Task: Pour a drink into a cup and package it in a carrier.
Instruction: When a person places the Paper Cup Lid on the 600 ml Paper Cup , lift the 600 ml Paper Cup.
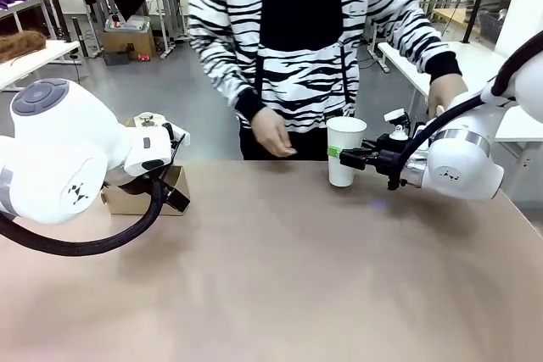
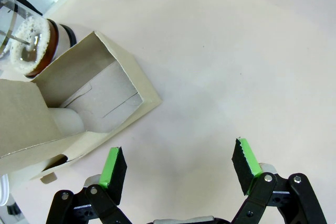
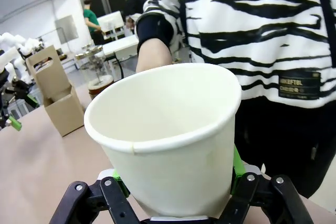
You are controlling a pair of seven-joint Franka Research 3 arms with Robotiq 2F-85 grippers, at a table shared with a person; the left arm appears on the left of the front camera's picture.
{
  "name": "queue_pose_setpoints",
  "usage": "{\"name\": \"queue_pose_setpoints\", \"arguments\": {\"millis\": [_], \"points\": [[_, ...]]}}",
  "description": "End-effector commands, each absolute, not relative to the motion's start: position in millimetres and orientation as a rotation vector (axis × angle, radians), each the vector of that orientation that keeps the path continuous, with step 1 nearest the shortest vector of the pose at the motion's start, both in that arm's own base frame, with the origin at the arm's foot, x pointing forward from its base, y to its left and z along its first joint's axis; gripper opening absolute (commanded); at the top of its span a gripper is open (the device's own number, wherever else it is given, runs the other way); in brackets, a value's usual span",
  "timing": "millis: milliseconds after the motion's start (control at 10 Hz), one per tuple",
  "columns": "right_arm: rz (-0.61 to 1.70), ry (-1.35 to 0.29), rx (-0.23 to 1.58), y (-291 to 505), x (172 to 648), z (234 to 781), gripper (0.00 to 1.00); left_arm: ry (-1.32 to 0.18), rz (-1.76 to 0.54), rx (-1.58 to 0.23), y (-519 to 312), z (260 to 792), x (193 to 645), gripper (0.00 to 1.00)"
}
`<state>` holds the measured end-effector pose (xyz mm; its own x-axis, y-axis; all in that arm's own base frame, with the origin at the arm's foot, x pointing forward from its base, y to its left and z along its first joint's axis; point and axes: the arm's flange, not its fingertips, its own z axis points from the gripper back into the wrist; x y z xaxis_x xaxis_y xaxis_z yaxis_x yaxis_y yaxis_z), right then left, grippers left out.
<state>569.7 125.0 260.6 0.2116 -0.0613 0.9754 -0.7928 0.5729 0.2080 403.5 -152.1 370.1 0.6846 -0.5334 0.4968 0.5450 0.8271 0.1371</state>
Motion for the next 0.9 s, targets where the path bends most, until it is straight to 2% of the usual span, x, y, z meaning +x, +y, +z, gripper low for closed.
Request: {"name": "queue_pose_setpoints", "arguments": {"millis": [0,800], "points": [[0.599,-1.278,0.842,127.3,569.8,264.5,0.80,-0.550,-0.604,-0.025,-151.7,370.5,403.4,1.00],[0.599,-1.278,0.842,127.3,569.8,264.5,0.80,-0.550,-0.604,-0.025,-151.7,370.5,403.4,1.00]]}}
